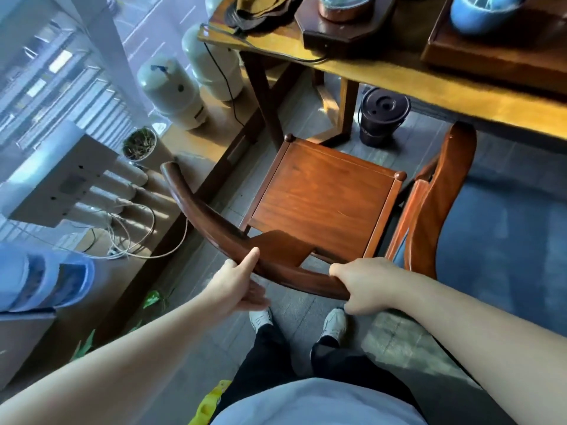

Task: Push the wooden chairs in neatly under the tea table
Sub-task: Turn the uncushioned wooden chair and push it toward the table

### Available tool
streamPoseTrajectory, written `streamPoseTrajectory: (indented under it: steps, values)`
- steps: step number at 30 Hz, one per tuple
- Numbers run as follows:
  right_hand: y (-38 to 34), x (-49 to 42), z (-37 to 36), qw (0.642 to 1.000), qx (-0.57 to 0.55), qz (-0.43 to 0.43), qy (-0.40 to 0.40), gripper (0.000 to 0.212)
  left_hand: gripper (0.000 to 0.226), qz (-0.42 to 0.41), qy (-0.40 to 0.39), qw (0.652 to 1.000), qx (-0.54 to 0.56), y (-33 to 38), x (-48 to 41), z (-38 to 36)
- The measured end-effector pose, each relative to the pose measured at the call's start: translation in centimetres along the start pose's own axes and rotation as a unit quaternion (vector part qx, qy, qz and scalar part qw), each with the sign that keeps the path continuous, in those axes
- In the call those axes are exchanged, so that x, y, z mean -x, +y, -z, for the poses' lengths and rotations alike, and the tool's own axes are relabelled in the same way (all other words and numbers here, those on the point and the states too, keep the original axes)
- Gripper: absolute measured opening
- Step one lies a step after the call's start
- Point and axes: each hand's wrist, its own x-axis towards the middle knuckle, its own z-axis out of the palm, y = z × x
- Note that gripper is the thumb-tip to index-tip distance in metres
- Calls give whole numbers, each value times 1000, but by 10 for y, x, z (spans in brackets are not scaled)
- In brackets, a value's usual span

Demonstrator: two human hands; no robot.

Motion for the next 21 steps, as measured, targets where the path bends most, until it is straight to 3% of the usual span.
streamPoseTrajectory:
  steps: [1,2,3,4,6,7,9,13,16,21]
  values:
    - [0,1,0,1000,-3,0,8,31,63,-31,2,991,-129,3,3,11]
    - [0,1,-2,1000,-3,0,19,34,68,-87,11,953,-290,6,3,23]
    - [-1,0,-3,999,1,0,36,39,71,-161,35,880,-446,8,2,36]
    - [-2,-1,-5,998,4,0,57,47,69,-250,71,785,-563,10,0,48]
    - [-4,-3,-9,995,1,-9,100,61,57,-423,114,621,-650,21,-4,64]
    - [-6,-5,-10,993,-5,-14,115,67,55,-487,115,561,-659,28,-6,70]
    - [-11,-7,-14,990,-15,-25,140,75,62,-543,92,485,-679,39,-15,77]
    - [-26,-13,-21,983,-24,-54,176,73,77,-538,18,407,-738,50,-43,78]
    - [-46,-22,-25,978,-22,-92,188,62,73,-531,-24,382,-756,57,-63,84]
    - [-64,-27,-16,966,-31,-192,170,40,44,-509,-79,406,-754,81,-82,82]
